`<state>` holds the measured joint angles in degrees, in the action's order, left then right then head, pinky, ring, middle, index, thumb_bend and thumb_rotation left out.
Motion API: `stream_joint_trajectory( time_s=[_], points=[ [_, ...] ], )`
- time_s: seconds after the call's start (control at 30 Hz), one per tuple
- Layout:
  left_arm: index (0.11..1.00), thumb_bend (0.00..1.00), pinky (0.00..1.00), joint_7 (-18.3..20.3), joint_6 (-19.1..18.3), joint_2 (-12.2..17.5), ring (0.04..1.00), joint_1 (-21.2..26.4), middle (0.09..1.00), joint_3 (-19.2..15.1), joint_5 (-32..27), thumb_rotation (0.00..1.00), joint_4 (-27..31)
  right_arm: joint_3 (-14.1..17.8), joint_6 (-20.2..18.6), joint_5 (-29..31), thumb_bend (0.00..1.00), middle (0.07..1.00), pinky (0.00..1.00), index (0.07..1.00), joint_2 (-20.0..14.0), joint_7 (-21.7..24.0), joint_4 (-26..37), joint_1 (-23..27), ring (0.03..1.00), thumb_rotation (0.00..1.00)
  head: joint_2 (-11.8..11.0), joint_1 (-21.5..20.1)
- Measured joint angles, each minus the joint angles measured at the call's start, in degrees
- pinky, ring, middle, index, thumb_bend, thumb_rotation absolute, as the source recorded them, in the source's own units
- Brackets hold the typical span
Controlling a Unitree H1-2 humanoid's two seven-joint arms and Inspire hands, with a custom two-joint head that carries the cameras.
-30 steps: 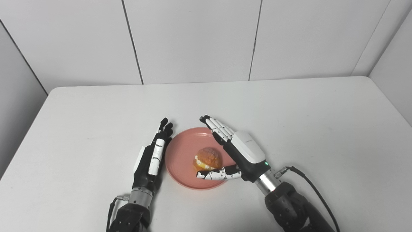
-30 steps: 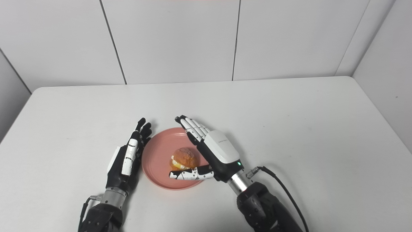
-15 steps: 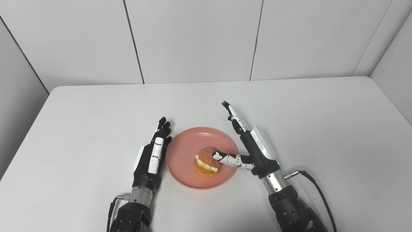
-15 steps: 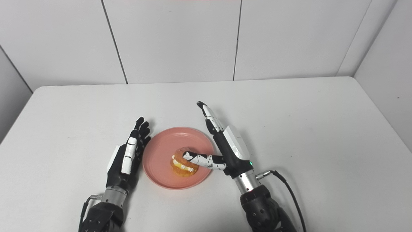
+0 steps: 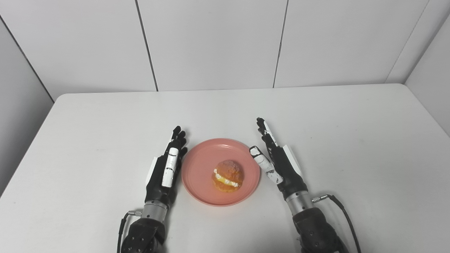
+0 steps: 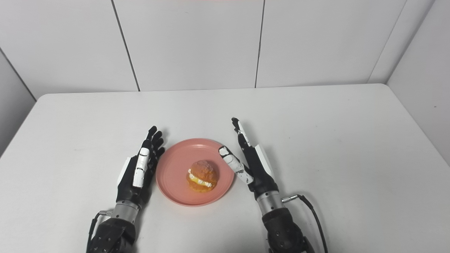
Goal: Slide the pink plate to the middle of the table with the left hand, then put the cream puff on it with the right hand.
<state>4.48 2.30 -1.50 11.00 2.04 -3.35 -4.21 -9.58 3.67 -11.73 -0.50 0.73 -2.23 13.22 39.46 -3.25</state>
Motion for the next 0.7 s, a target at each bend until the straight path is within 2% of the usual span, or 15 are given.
stream_joint_trajectory(
  time_s=[0.23,0.47,0.7],
  points=[
    [1.000,0.56,1.00,-1.13,-0.01,-0.29,1.000,0.00,1.000,0.03,0.32,1.00,0.02,0.73,-4.58,4.67,0.69,1.000,1.00,1.000,2.47,1.02,1.53,-2.33,1.000,0.98,0.26,0.18],
    [1.000,0.55,1.00,-1.18,-0.02,-0.27,1.000,0.00,1.000,0.13,1.24,1.00,0.07,3.16,-7.47,8.82,0.65,1.000,1.00,1.000,4.65,0.78,1.77,-2.35,1.000,0.97,0.53,0.18],
    [1.000,0.55,1.00,-1.17,-0.03,-0.08,1.000,0.00,1.000,0.29,1.48,1.00,0.13,4.97,-8.03,11.32,0.61,1.000,1.00,1.000,6.19,0.52,1.70,-2.25,1.000,0.97,0.62,0.09]
  ],
)
